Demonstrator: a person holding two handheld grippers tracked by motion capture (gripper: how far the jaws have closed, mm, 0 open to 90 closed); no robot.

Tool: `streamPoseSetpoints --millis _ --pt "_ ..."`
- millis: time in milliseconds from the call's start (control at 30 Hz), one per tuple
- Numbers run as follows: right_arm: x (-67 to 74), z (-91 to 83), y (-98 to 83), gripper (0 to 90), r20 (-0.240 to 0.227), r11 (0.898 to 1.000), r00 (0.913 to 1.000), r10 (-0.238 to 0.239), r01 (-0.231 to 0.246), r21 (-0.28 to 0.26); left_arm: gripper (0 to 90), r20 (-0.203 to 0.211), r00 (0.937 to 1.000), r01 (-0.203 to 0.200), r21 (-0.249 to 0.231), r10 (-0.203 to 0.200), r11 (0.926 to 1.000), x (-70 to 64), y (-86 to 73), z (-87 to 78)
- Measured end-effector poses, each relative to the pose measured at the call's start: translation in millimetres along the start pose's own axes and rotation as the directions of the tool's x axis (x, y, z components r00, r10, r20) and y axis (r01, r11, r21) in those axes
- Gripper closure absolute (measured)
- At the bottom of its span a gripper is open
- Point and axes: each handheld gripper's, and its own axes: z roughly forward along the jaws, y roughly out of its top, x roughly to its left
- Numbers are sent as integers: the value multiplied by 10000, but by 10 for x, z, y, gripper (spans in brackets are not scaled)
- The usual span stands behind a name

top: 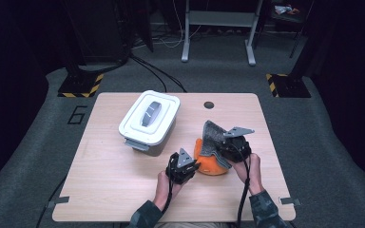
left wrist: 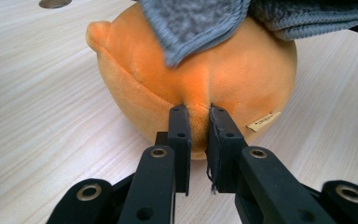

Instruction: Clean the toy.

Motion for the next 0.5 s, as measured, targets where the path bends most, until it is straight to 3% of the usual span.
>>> streamPoseSetpoints --millis 500 --pt "-266 -143 -321 773 275 9932 9929 1161 -1160 -72 805 165 9998 61 -33 -61 10000 8 -9 2"
